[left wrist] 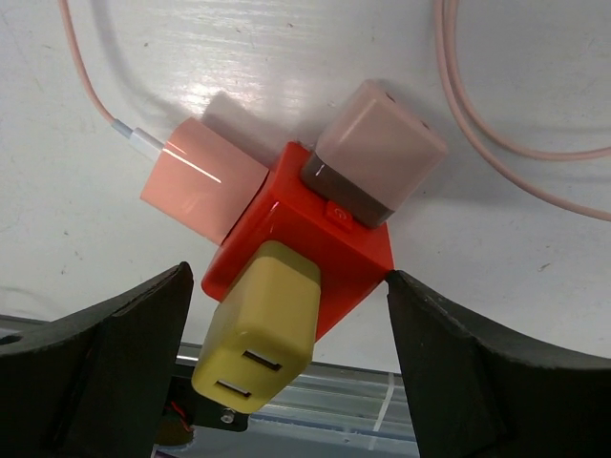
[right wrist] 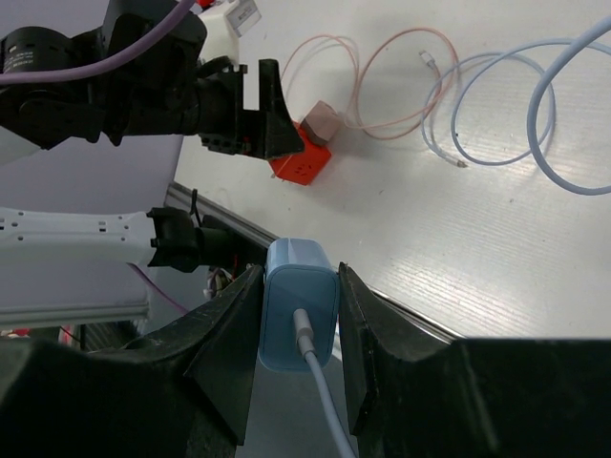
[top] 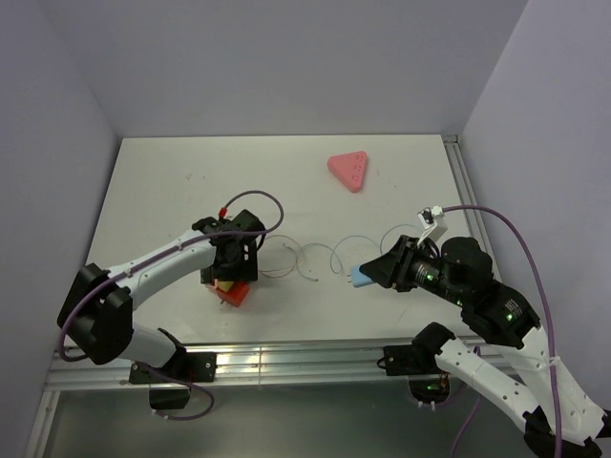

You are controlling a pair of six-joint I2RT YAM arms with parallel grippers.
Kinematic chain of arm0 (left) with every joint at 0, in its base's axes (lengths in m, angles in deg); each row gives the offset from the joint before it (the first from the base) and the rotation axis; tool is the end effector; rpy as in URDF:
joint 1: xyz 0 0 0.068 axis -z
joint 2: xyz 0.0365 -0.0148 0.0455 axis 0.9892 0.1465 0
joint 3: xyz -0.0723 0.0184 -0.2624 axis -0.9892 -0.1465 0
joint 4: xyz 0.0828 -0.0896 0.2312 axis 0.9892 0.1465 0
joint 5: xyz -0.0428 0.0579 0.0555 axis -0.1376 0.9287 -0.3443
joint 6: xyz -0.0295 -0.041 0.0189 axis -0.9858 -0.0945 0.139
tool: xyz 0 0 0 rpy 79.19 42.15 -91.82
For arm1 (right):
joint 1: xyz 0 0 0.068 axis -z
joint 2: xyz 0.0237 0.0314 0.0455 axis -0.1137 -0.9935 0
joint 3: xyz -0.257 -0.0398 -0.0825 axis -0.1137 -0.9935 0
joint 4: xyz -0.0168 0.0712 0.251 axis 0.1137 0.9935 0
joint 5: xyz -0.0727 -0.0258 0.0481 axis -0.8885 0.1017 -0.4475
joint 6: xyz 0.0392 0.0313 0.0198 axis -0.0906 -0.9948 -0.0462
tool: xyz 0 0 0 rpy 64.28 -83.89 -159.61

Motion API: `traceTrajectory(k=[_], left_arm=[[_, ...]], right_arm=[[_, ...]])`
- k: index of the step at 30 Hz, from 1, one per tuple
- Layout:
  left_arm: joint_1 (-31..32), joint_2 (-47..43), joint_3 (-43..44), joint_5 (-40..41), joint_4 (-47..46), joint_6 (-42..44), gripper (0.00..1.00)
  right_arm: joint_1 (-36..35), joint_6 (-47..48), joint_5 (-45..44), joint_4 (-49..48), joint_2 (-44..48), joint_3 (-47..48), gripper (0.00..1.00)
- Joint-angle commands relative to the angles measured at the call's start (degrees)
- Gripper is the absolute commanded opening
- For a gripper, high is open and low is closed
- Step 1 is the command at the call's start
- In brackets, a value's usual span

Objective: Insert the plug

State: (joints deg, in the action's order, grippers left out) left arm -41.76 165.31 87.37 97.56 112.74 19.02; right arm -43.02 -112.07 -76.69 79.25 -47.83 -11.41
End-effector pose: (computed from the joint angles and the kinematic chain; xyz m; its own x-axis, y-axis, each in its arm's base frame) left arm 0.1955 -0.1501 0.2177 -0.9482 -0.0783 -0.3079 -0.1086 0.9907 0.0825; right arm 0.0723 0.0614 0.3529 -0.7107 0.3115 -0.6308 -0.3191 0.6563 0.6837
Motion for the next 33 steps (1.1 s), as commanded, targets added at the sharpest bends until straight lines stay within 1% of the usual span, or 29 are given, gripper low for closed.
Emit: traceTrajectory(k=[1, 6, 11, 13, 14, 17, 18, 19, 20, 21, 24, 29, 33], left_arm=[[-0.17, 2.02, 0.38, -1.31, -0.09, 1.71, 0.88], [-0.17, 3.08, -0.50, -2.19, 0.26, 2.50, 0.85], [-0.09, 2.90, -0.33, -2.89, 0.61, 2.59, 0.72], [-0.17, 3.43, -0.24, -4.03, 0.17, 2.68, 0.64], [-0.17, 4.04, -0.07, -4.38, 0.17, 2.68, 0.55], [-0.43, 4.66, 0.38, -7.71, -1.31, 1.63, 0.46], [-1.13, 5.01, 0.38, -10.34, -1.93, 0.58, 0.33], [-1.58, 5.27, 0.46, -11.49, -2.55, 0.05, 0.28], [-2.10, 5.54, 0.64, -12.90, -3.42, -0.48, 0.17], [-3.06, 6.41, 1.25, -14.04, -3.69, -1.62, 0.11], [-4.74, 7.82, 1.95, -17.83, -5.18, -4.77, 0.00], [-6.94, 8.97, 2.48, -22.92, -7.12, -10.32, 0.00], [-7.82, 8.62, 2.05, -25.65, -9.75, -16.73, 0.00]], right_arm=[[0.19, -0.06, 0.55, -2.37, 0.97, 0.11, 0.00], [0.28, -0.06, 0.37, -2.19, 1.50, -0.24, 0.00], [0.19, -0.33, 0.64, -2.72, 2.03, -1.03, 0.00], [0.28, -0.24, 0.72, -2.72, 1.94, -1.03, 0.00], [0.19, -0.33, 0.72, -2.72, 1.85, -0.86, 0.00], [0.19, -0.24, 0.90, -2.54, 1.94, -0.59, 0.00], [0.28, -0.33, 0.90, -2.54, 2.03, -0.42, 0.00], [0.28, -0.33, 0.81, -2.46, 2.12, -0.33, 0.00], [0.28, -0.33, 0.55, -2.19, 2.20, -0.33, 0.00], [0.28, -0.33, 0.55, -2.11, 2.29, -0.24, 0.00], [0.28, -0.33, 0.37, -1.84, 2.73, -0.33, 0.00], [0.28, -0.59, 0.55, -1.75, 3.17, -0.77, 0.00], [0.28, -0.68, 0.55, -1.93, 3.61, -1.38, 0.00]])
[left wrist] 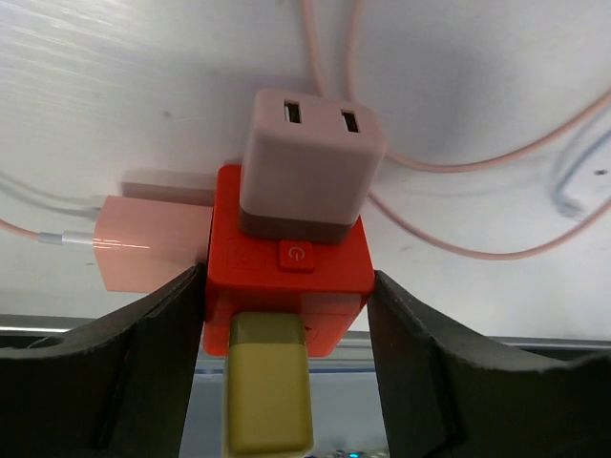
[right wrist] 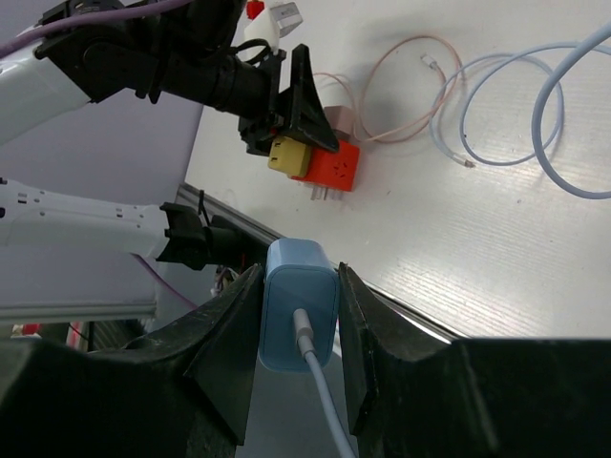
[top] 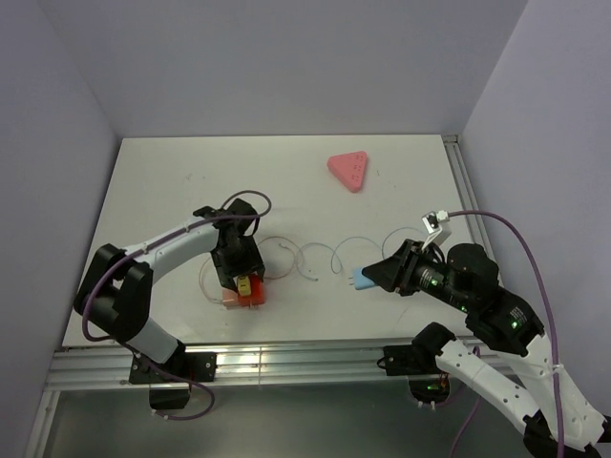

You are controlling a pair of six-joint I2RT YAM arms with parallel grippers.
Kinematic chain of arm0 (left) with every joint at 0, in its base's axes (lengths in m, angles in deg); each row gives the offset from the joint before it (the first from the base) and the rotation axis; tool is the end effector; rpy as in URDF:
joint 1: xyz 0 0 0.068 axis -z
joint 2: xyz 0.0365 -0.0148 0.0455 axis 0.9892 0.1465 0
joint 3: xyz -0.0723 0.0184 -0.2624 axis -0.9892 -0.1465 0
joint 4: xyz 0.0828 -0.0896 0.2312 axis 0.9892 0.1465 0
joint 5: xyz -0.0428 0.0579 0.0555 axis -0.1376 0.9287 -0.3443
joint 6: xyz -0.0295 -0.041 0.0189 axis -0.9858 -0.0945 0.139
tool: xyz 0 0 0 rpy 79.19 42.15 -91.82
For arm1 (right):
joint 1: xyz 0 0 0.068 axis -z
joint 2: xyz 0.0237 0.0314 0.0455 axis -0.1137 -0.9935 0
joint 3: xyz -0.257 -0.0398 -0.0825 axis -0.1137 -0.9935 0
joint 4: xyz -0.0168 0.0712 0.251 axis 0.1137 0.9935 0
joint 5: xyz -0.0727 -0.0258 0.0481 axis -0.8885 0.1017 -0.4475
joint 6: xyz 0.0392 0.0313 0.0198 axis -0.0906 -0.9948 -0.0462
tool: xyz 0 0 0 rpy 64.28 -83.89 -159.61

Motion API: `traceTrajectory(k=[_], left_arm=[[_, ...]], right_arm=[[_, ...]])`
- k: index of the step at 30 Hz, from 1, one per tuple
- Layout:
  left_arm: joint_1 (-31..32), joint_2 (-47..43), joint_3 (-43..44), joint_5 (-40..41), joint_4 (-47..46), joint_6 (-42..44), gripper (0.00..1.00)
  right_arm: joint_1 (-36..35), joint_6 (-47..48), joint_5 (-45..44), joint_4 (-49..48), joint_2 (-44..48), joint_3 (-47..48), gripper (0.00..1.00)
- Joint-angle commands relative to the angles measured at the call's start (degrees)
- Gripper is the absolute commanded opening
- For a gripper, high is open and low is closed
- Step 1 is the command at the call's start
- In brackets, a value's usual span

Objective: Insert the plug

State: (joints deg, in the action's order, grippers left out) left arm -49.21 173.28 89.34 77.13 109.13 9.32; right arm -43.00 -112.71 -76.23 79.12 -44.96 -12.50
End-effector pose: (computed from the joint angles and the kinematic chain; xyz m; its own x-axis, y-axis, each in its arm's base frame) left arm 0.2283 -0.1478 0.1930 -0.9329 -0.3599 -0.0121 -0.3546 0.9239 -0.1437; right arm 0.0643 0.0558 0.3509 -0.7008 0.3277 -0.6337 -0.3332 0.6351 0.6969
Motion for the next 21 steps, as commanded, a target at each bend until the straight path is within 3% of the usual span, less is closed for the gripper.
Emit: traceTrajectory(k=[1, 4, 5, 8, 9, 14, 21], left_arm=[[-0.37, 0.73, -0.10, -5.65, -7.02, -7.82, 0.00], [-0.37, 1.87, 0.51, -6.62, -7.91, -9.06, 0.10], [-0.37, 2.39, 0.69, -6.71, -8.35, -9.06, 0.29], [-0.28, 2.57, 1.66, -5.49, -7.48, -8.19, 0.75], [-0.37, 2.49, 2.27, -4.35, -7.04, -8.01, 0.82], [-0.37, -1.62, 4.30, -1.88, -5.36, -7.22, 0.99], [0.77, -15.17, 4.21, -1.70, -5.80, -3.53, 1.00]], right_arm=[[0.26, -0.05, 0.26, -1.88, 0.84, -0.38, 0.00], [0.26, -0.05, 0.53, -2.24, 0.92, -0.64, 0.00], [0.26, 0.04, 0.53, -2.24, 0.92, -0.90, 0.00], [0.26, 0.31, 0.35, -1.89, 1.01, -0.99, 0.00], [0.17, 0.31, 0.44, -1.89, 1.01, -1.08, 0.00], [0.26, 0.31, 0.79, -2.24, 0.84, -1.26, 0.00], [0.26, 0.39, 0.97, -3.02, 0.22, -1.43, 0.00]])
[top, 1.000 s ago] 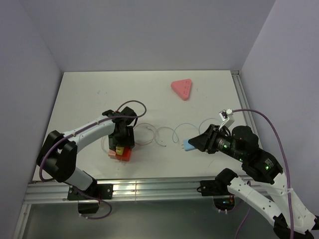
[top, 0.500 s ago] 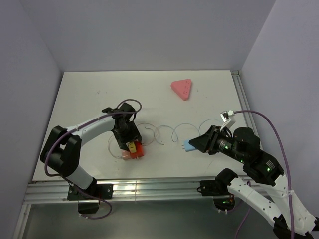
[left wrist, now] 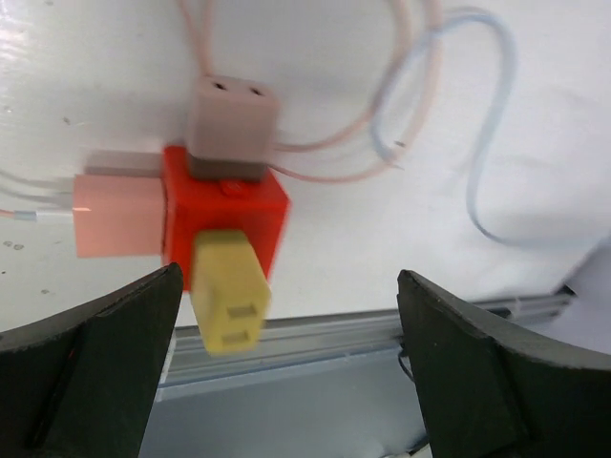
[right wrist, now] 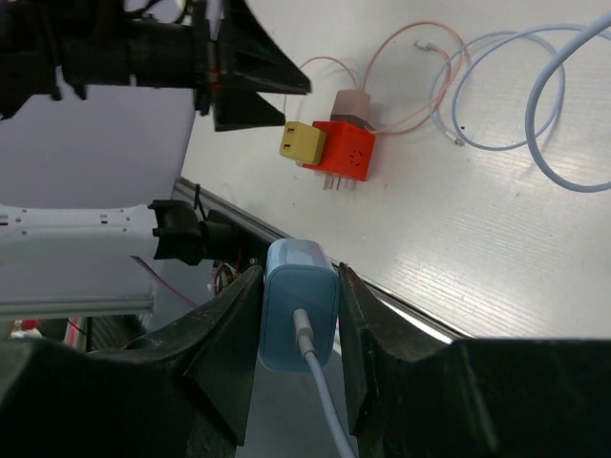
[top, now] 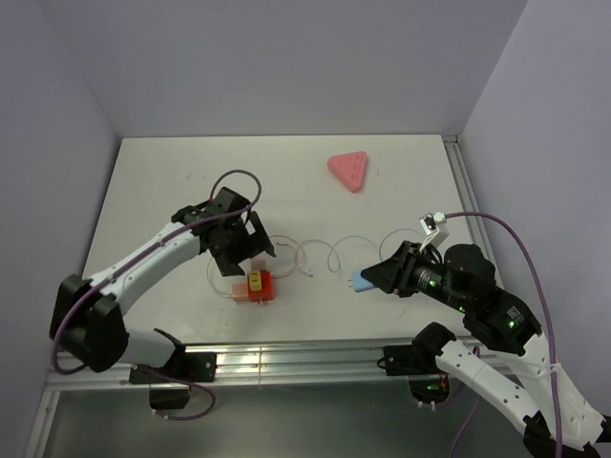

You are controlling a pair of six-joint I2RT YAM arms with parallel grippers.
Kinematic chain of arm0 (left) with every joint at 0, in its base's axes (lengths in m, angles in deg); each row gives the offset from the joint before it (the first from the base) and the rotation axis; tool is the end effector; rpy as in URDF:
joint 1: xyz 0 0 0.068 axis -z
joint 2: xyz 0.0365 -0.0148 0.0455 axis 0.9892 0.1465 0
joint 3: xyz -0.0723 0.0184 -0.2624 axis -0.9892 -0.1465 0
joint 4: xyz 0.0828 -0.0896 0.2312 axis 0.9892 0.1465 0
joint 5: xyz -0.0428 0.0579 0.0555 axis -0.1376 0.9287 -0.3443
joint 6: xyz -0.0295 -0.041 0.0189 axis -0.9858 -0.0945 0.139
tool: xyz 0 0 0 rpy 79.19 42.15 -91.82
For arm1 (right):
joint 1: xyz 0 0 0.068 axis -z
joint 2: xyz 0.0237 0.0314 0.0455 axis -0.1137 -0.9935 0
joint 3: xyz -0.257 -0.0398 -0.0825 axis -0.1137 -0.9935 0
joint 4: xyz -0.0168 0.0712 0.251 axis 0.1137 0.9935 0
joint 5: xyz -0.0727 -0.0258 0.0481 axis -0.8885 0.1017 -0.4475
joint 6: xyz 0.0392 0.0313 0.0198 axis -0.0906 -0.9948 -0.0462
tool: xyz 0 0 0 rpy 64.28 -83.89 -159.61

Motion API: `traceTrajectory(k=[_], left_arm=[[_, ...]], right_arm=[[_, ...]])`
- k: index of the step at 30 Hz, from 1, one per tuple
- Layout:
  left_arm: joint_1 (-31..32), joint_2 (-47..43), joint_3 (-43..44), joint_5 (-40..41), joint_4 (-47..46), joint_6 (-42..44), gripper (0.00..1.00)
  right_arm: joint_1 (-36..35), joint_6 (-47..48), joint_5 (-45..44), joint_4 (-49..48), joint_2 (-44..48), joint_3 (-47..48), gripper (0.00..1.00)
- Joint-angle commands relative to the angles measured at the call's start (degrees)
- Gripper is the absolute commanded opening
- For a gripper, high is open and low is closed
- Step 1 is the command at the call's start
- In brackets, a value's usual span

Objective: Insert the plug

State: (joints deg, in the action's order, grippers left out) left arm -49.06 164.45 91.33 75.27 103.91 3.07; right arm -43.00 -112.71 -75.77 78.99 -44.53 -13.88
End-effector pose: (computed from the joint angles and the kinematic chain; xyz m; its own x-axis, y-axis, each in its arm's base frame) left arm 0.2263 -0.1488 0.2442 -0.8821 -0.4580 -0.1104 -0.3856 0.8364 -0.3895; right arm 0.0650 0.0567 0.3444 -0.7115 0.3184 -0.6264 -0.3288 0.6370 0.6972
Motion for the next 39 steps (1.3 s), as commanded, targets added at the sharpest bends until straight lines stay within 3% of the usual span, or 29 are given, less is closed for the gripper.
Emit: traceTrajectory(k=[1, 4, 10, 13, 16, 19, 20, 22, 25, 31, 39], left_arm=[[0.88, -7.57, 1.96, -0.63, -0.93, 3.60, 0.99], [4.13, -12.49, 1.08, 0.76, -1.81, 8.25, 0.99], [12.83, -15.40, 1.25, 8.58, -4.09, 29.76, 0.99], [16.52, -17.67, -0.06, 12.72, -9.35, 38.39, 0.98], [17.15, -20.32, -4.71, 10.62, -18.32, 47.09, 0.97], [17.76, -20.33, -5.42, 12.36, -16.06, 57.71, 0.96], [18.20, -20.41, -6.12, 13.94, -15.18, 65.14, 0.96], [19.16, -20.68, -6.92, 15.35, -13.33, 69.85, 0.96], [19.78, -20.33, -6.39, 10.98, -11.38, 77.76, 0.94], [20.13, -19.97, -5.86, 5.35, -11.12, 79.54, 0.96], [20.84, -16.81, -11.84, 4.81, -14.99, 80.15, 0.97]], right_arm=[[0.26, 0.48, 0.77, -2.90, -0.39, -0.14, 0.00], [0.26, 0.48, 0.95, -3.95, -0.83, -1.02, 0.00], [0.17, 0.74, 1.13, -5.27, -1.18, -2.51, 0.00], [0.26, 1.18, 1.04, -5.18, -1.80, -2.17, 0.00], [0.26, 2.06, 1.39, -4.57, -2.59, -1.46, 0.00], [0.26, 3.29, 0.87, -2.81, -2.42, -0.41, 0.00], [0.26, 3.56, 0.34, -2.37, -1.72, -0.49, 0.00], [0.17, 3.82, -0.28, -2.54, -1.19, -0.84, 0.00], [0.26, 3.82, 0.95, -3.77, -1.09, -2.07, 0.00], [0.26, 3.56, 3.23, -5.71, -1.10, -3.92, 0.00], [0.26, 4.17, 2.88, -5.36, -0.48, -3.66, 0.00]])
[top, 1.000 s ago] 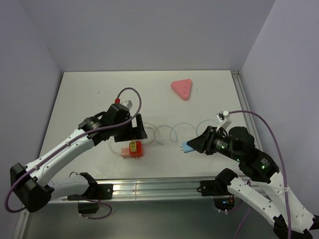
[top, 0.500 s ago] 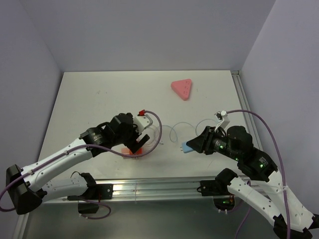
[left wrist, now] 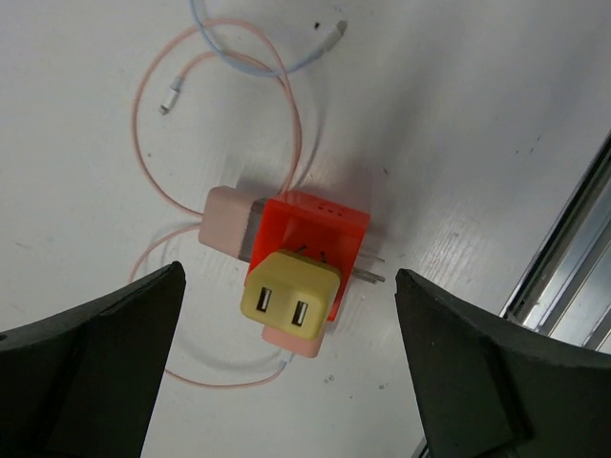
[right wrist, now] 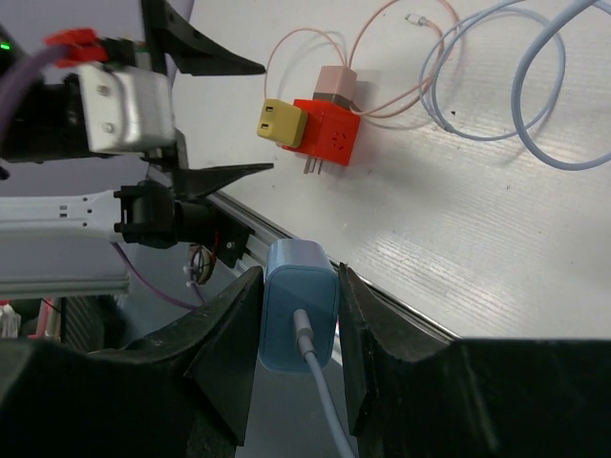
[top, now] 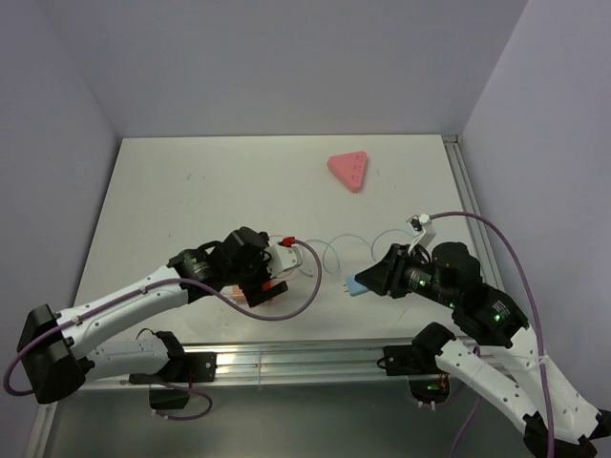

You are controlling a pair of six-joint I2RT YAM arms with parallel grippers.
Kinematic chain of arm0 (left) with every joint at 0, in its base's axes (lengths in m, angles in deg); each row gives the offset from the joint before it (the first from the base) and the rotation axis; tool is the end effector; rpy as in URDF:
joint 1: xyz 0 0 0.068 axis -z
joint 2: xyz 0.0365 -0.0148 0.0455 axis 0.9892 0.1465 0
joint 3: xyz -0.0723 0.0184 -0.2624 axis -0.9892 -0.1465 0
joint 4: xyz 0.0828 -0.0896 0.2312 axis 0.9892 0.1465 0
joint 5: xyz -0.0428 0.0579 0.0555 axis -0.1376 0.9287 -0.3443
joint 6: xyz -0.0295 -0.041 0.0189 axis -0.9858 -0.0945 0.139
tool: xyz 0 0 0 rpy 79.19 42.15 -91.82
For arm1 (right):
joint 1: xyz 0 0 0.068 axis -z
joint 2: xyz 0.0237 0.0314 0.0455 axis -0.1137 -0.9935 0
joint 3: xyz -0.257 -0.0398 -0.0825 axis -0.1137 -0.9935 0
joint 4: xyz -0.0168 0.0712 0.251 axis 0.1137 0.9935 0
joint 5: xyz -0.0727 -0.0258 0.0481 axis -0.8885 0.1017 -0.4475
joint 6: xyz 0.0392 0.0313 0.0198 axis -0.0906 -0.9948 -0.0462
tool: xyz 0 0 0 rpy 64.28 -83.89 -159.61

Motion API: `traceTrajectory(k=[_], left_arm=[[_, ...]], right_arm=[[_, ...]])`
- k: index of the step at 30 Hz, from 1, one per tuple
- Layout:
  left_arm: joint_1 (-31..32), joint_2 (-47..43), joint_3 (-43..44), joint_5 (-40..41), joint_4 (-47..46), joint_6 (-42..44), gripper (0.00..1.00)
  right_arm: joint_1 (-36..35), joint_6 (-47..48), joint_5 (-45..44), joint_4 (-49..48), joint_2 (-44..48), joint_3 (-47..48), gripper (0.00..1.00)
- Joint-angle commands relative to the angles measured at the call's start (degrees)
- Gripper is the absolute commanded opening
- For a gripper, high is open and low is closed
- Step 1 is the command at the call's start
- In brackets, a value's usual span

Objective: Insert the plug

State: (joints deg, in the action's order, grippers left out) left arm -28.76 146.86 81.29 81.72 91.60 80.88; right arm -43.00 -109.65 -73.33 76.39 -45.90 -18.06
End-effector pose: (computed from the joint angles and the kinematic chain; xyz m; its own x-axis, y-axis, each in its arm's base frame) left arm 0.1377 -0.1812 0.2727 -0.1768 0.7410 -0.6478 0.8923 0.3984 0.2122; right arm 0.0756 0.0664 0.3248 -0.7364 0.2444 -0.6309 -0.3580 0.6506 0.6698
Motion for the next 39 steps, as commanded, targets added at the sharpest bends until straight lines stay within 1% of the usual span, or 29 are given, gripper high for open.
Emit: traceTrajectory(k=[1, 9, 22, 24, 27, 31, 39], left_arm=[[0.53, 0.96, -2.42, -1.46, -2.77, 2.87, 0.97], [0.62, 0.17, -5.15, -0.49, -6.02, 5.77, 0.97], [0.53, 4.91, -7.79, -0.49, -10.42, 7.36, 0.96], [0.53, 5.27, -8.05, 1.35, -11.99, 7.44, 0.96], [0.53, 6.32, -8.31, 1.62, -13.14, 7.80, 0.97], [0.44, 8.78, -8.49, 1.53, -13.15, 8.50, 0.96], [0.09, 8.70, -8.84, 0.48, -12.18, 8.32, 0.94]], right_arm=[[0.26, 1.11, 0.44, -2.67, 1.16, 0.34, 0.00], [0.17, 0.32, 0.43, -2.06, 2.21, -0.27, 0.00], [0.26, -0.47, 0.08, -1.17, 3.53, -0.45, 0.00], [0.26, -0.64, 0.35, -1.26, 3.62, -0.63, 0.00], [0.26, -0.73, 0.52, -1.35, 3.80, -0.98, 0.00], [0.26, -0.65, 0.35, -1.00, 3.89, -0.89, 0.00], [0.17, -0.82, 0.35, -1.00, 4.24, -1.24, 0.00]])
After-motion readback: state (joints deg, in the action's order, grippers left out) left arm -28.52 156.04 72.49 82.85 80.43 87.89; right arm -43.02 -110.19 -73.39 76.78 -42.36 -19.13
